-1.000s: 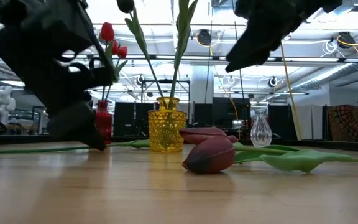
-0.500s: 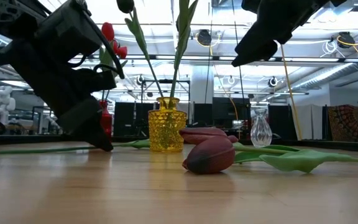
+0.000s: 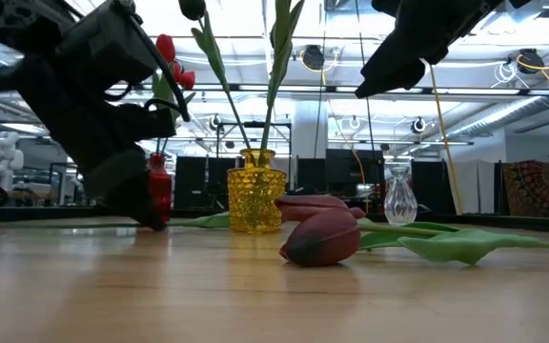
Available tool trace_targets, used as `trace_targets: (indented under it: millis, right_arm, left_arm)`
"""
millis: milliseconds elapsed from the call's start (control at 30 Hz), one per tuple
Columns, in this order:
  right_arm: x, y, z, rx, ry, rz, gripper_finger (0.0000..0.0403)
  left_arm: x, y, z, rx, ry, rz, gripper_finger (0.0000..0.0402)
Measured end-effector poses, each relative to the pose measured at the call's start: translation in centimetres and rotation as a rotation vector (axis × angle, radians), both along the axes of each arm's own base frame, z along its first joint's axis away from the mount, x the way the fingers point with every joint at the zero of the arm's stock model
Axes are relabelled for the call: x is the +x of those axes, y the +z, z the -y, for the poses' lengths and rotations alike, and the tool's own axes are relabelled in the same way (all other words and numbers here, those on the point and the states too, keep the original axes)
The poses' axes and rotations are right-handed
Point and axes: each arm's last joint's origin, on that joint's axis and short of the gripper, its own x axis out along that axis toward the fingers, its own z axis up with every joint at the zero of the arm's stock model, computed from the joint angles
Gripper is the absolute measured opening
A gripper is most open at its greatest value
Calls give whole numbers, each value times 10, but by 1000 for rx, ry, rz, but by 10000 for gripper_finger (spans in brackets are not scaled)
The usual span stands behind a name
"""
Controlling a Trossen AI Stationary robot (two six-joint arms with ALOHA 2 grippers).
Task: Sort flowers into vase by color
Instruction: Put the top left dark red flower into the transparent vase
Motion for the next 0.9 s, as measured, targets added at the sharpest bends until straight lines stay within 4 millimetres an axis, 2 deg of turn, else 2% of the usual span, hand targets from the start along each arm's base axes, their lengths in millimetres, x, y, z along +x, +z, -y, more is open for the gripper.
trace_targets:
  millis: [233,533,700,800,900]
  right_arm:
    - [-1,2,0,6,-4,7,306]
    - [-2,1,0,9,-5,2,306]
    - [-1,2,0,10,-4,14,306]
    - [-2,4,0,10,-6,23,306]
    - [-4,8,1,10,-9,38,306]
  left_arm:
    - [-28,29,8,-69,94,-161,12]
    - [-67,54,45,-269,65,-197,12]
    - [-80,67,70,-441,-48,-147,12]
    - [-84,79,87,-534,-163,-37,12]
    - [-88,91,103,-548,-312,107,12]
